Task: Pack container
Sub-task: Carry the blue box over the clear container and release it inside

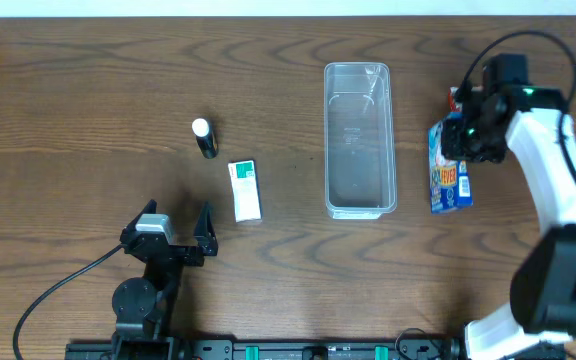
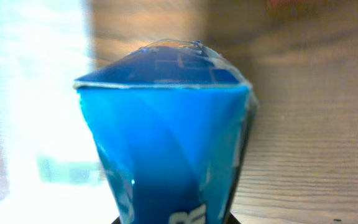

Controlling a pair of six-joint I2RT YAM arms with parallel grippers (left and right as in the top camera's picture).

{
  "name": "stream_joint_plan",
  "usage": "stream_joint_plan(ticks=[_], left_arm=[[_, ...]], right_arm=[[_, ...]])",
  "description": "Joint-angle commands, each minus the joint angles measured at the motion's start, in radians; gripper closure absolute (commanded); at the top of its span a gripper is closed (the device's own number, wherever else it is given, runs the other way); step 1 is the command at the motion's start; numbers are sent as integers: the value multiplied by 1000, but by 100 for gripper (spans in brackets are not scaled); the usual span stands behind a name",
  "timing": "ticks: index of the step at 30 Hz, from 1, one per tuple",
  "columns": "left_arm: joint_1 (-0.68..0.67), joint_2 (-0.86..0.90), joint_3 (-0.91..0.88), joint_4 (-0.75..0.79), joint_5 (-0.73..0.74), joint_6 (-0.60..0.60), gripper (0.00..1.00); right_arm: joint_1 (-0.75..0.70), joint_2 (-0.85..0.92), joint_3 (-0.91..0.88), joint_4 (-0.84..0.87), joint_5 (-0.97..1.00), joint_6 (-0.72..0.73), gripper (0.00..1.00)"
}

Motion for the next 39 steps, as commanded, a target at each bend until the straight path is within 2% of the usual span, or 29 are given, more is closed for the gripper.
stream_joint_plan(ticks=[1, 7, 9, 22, 32, 35, 36, 37, 38, 39], left_arm=[[-3, -5, -15, -37, 11, 16, 2], [-3, -5, -15, -37, 11, 16, 2], [-3, -5, -15, -37, 11, 16, 2], [-3, -5, -15, -37, 11, 16, 2], [-3, -5, -15, -37, 11, 16, 2], [-3, -5, -15, -37, 11, 16, 2], [-3, -5, -15, -37, 11, 16, 2], [-3, -5, -15, -37, 11, 16, 2], [-3, -5, -15, -37, 11, 16, 2], [-3, -5, -15, -37, 11, 16, 2]], right_arm=[[-5, -110, 54, -3, -192, -1, 97], [0, -229, 60, 65, -491, 0, 94], [6, -234, 60, 87, -536, 17, 94], [155, -97, 58, 299, -535, 254, 94], [193, 85, 58, 368, -535, 278, 91], [193, 126, 58, 382, -535, 277, 76], [193, 138, 58, 391, -535, 277, 68], [193, 150, 58, 401, -535, 277, 55], [193, 155, 58, 406, -535, 277, 51], [193, 160, 58, 410, -535, 277, 42]])
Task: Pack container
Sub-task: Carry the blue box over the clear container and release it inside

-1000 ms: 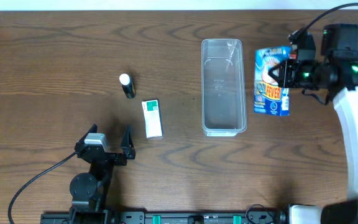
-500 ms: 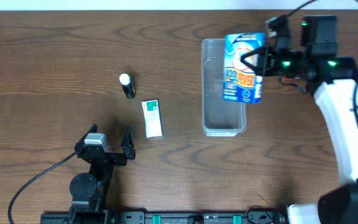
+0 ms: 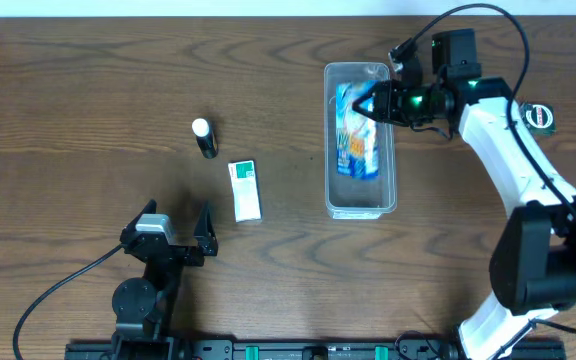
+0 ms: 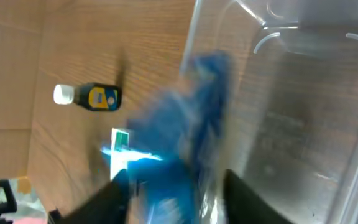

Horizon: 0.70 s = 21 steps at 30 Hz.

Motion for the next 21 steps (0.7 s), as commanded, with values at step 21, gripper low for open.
stream_joint_plan(ticks=[21], left_arm=[[-3, -5, -15, -36, 11, 16, 2]], right_arm=[[60, -35, 29, -80, 260, -72, 49]])
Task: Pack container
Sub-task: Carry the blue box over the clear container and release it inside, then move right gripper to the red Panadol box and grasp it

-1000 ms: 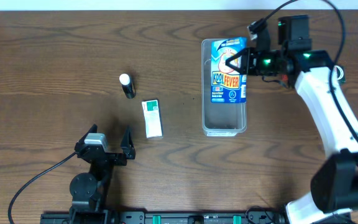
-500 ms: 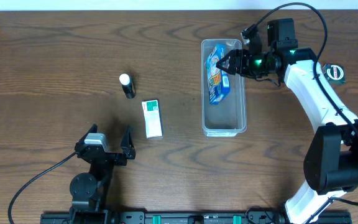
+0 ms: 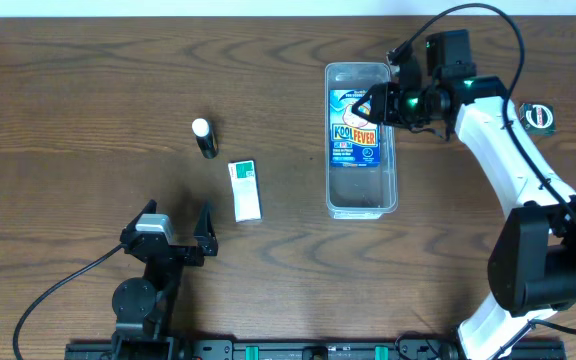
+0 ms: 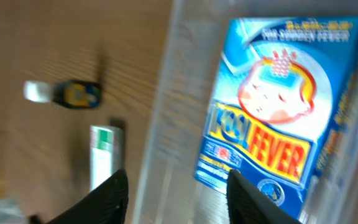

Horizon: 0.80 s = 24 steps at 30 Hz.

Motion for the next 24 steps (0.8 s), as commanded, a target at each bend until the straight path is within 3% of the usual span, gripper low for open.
stream_joint_plan(ticks=[1, 6, 17, 21, 24], left_arm=[[-3, -5, -15, -36, 11, 16, 2], [-3, -5, -15, -36, 11, 16, 2], [-3, -5, -15, -36, 11, 16, 2], [-3, -5, -15, -36, 11, 16, 2], [-3, -5, -15, -36, 11, 16, 2]], right_arm=[[39, -30, 20, -30, 169, -54, 48], [39, -44, 21, -51, 215, -54, 32], [-230, -187, 64, -112, 226, -208, 25], [-323, -169, 63, -130, 410, -244, 16], [-364, -136, 63, -135, 435, -328, 11]])
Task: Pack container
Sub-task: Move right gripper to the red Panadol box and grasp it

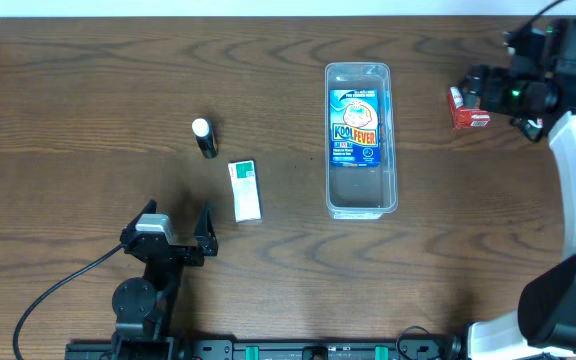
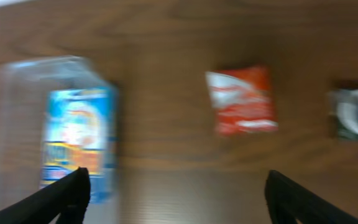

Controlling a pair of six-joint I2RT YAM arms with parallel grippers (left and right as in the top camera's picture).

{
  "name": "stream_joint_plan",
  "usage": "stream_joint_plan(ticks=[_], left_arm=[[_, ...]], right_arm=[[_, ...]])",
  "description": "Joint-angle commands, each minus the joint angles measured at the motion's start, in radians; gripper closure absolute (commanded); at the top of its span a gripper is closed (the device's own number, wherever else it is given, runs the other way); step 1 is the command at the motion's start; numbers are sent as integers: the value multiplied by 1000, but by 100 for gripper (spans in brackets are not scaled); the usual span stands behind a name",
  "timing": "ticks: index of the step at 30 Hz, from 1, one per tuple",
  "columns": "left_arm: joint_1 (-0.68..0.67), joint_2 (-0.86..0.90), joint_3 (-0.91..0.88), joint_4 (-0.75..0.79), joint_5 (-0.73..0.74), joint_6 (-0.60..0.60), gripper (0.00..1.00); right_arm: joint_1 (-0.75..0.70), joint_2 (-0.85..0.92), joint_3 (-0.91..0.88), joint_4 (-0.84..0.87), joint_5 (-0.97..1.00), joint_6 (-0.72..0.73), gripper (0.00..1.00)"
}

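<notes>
The clear plastic container (image 1: 360, 198) stands mid-table, and a blue Kool Fever packet (image 1: 356, 128) lies flat in its far half. The wrist view shows both, blurred: container (image 2: 17, 93) and blue packet (image 2: 76, 143). My right gripper (image 1: 476, 88) is open and empty, off to the container's right and over a red packet (image 1: 466, 108). Its fingers (image 2: 67, 196) are spread wide, and the red packet (image 2: 241, 101) lies on the table ahead of them. A white-capped black bottle (image 1: 205, 137) and a green-and-white box (image 1: 245, 190) lie left of the container. My left gripper (image 1: 176, 228) rests open near the front edge.
A dark round item (image 2: 356, 115) lies right of the red packet, at the wrist view's edge. My right arm runs along the table's right side. The table's far edge (image 1: 268, 12) is just beyond the container.
My right gripper was open over the container with the blue packet lying inside. It has moved right and is now over the red packet, still open. The left arm is unchanged.
My right gripper first held the blue packet on the table right of the container. Then the packet was over the container, tilted. After that it lay flat inside with the gripper open above it. Now the gripper is at the red packet.
</notes>
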Motion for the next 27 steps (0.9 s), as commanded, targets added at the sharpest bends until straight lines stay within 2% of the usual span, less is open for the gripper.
stream_joint_plan(ticks=[1, 4, 6, 27], left_arm=[[-3, -5, -16, -36, 11, 16, 2], [-3, -5, -16, -36, 11, 16, 2], [-3, -5, -16, -36, 11, 16, 2], [-3, -5, -16, -36, 11, 16, 2]], right_arm=[[-30, 48, 4, -4, 85, -127, 10], [-33, 90, 4, 11, 89, -221, 1], [-33, 126, 4, 26, 91, -274, 1], [-37, 430, 4, 289, 132, -280, 1]])
